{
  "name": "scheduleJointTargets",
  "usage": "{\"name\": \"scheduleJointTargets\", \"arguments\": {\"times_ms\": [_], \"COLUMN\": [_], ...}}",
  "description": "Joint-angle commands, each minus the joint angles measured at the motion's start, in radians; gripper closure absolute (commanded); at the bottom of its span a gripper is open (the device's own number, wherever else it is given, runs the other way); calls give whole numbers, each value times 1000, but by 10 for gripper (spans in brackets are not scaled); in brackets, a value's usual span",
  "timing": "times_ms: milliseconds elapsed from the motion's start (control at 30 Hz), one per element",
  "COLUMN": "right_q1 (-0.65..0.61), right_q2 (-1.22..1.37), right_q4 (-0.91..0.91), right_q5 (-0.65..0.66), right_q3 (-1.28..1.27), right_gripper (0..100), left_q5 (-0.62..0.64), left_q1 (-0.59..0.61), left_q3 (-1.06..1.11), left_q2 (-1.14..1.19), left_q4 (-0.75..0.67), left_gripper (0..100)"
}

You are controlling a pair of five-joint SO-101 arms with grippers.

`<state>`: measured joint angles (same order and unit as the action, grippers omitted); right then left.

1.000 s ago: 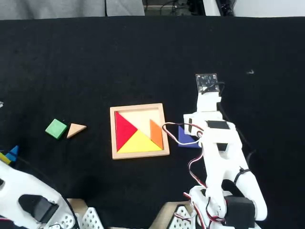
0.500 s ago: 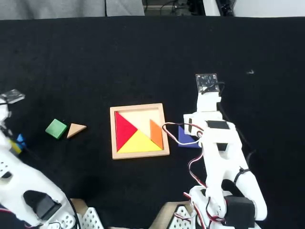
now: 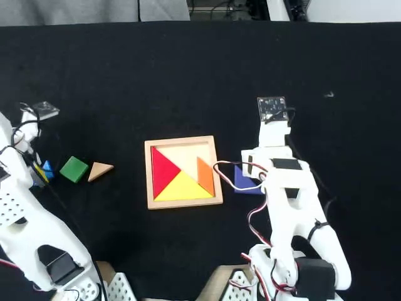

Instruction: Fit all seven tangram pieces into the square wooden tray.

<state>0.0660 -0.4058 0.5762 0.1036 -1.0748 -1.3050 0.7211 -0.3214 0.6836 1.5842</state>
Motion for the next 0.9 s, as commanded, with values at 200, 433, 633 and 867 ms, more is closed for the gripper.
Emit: {"name": "scheduleJointTargets", "arguments": {"times_ms": [200,433,633,867], "right_q1": [11,11,11,11], "right_q2": [-2,-2,-2,-2], "right_q4": [-17,-17,-17,-17], "right_q5": [2,2,2,2], "right_q3": [2,2,2,2], "right_gripper": [986,986,986,986], "left_q5": [115,215,224,414], "left_q1": [-45,-50,-56,-81], "left_q3": [-39,-41,-41,-39], "left_q2": [-92,-9,-2,-2], "left_q4": [-20,-130,-110,-107], "left_gripper": [791,791,791,791]}}
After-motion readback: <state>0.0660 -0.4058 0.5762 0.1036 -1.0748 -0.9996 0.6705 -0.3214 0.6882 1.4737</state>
